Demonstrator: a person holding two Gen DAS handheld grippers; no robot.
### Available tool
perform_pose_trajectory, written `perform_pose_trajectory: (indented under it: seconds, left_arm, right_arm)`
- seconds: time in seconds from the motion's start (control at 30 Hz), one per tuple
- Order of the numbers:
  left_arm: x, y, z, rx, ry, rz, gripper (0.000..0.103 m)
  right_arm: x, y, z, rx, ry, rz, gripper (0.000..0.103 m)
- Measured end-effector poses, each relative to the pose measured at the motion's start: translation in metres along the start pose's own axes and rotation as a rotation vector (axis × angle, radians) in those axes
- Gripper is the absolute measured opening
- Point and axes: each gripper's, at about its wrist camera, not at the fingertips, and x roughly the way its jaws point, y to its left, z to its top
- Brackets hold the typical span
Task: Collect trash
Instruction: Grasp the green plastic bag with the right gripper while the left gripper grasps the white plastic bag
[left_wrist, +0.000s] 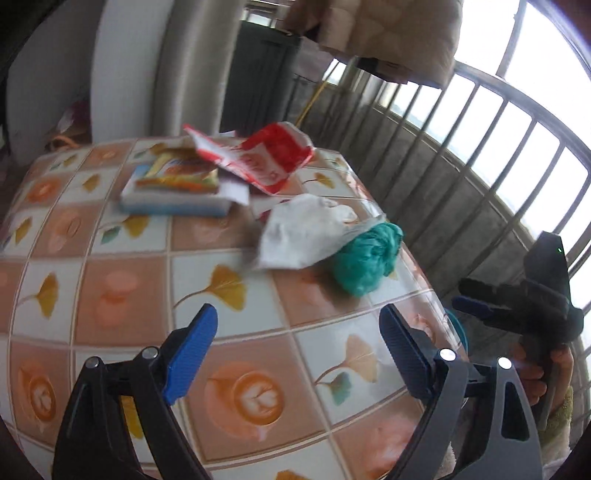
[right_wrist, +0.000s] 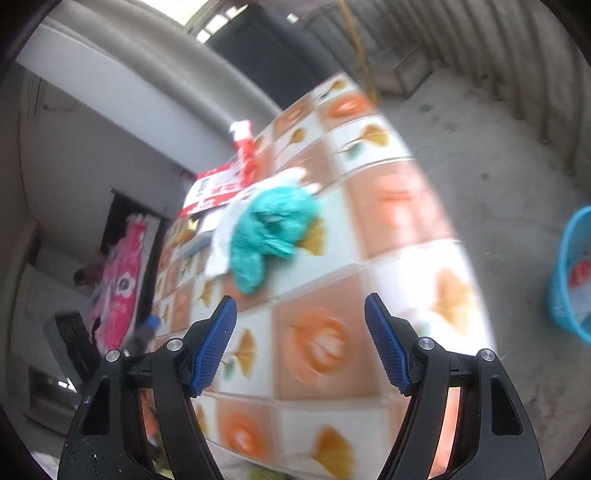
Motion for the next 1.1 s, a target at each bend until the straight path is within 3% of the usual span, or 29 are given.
perform_pose_trajectory:
  seconds: [0.13,0.33,0.43,0.6,0.73,0.77,0.8,0.87,1.1]
  left_arm:
    - [-0.002,0.016,-0.006,-0.018,-0.013,0.001,0.087]
    - [0.011,0.022,0.011,-0.005,-0.023,-0.043,0.084]
    - [0.033,0.027,0.041,-0.025,0.0,-0.075,0.078]
    - [0.089,0.034,0.071,-0.091,0.116,-0.091,0.06]
    - [0.125,0.028,0.072,-0.087,0.183,-0.067,0.044]
    - [0.126,0.023,0.07,-0.068,0.154,-0.05,0.038]
    - [0.128,0.019,0.069,-0.044,0.153,-0.046,0.026]
    - [0.13,0.014,0.065,-0.044,0.178,-0.066,0.01]
    - [0.078,0.005,0.045,-0.026,0.127,-0.157,0.006]
  right_arm:
    - [0.024,0.015,0.026,0.1,0.012,0.059,0.069]
    - [0.047,0.027,0.051,0.2,-0.017,0.002,0.069]
    - [0.066,0.036,0.052,0.2,0.013,-0.031,0.067]
    - [0.076,0.032,0.048,0.213,0.043,-0.048,0.06]
    - [0.079,0.02,0.045,0.252,0.063,-0.015,0.049]
    - [0.078,0.019,0.045,0.256,0.06,-0.008,0.048]
    - [0.077,0.018,0.044,0.254,0.058,-0.001,0.046]
    - [0.073,0.018,0.043,0.248,0.058,0.001,0.044]
    - [0.044,0.017,0.024,0.209,0.067,0.045,0.043]
